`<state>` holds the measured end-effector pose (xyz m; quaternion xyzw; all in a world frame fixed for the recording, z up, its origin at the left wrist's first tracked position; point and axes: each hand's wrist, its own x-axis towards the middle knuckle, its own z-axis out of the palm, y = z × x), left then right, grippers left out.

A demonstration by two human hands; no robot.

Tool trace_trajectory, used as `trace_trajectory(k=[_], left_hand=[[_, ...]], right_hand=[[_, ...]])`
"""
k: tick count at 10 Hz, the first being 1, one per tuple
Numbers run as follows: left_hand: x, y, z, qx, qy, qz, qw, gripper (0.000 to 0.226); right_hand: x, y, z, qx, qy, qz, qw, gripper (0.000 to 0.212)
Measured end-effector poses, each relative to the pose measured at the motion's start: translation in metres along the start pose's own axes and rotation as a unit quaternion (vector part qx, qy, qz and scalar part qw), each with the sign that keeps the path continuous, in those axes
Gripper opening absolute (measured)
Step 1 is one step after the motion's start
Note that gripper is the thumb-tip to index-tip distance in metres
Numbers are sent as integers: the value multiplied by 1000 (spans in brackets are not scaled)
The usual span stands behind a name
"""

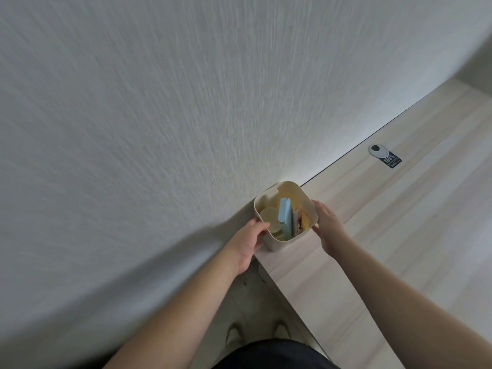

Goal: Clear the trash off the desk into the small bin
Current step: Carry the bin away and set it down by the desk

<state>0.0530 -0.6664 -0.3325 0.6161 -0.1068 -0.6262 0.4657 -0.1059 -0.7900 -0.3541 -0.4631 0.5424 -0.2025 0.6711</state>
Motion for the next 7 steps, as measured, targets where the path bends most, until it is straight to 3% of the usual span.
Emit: trace_trajectory(k=[3,5,7], left_hand=[[-1,-1,10,7,12,4,1000,29],[2,-4,6,15,60,-10,998,25],[-3,-9,-8,61,123,-79,987,31]], right_hand=[[10,-8,-1,-2,2,23,1000,29],[15,-12,0,-54,7,30,998,29],[10,-15,-7,11,66,88,994,59]])
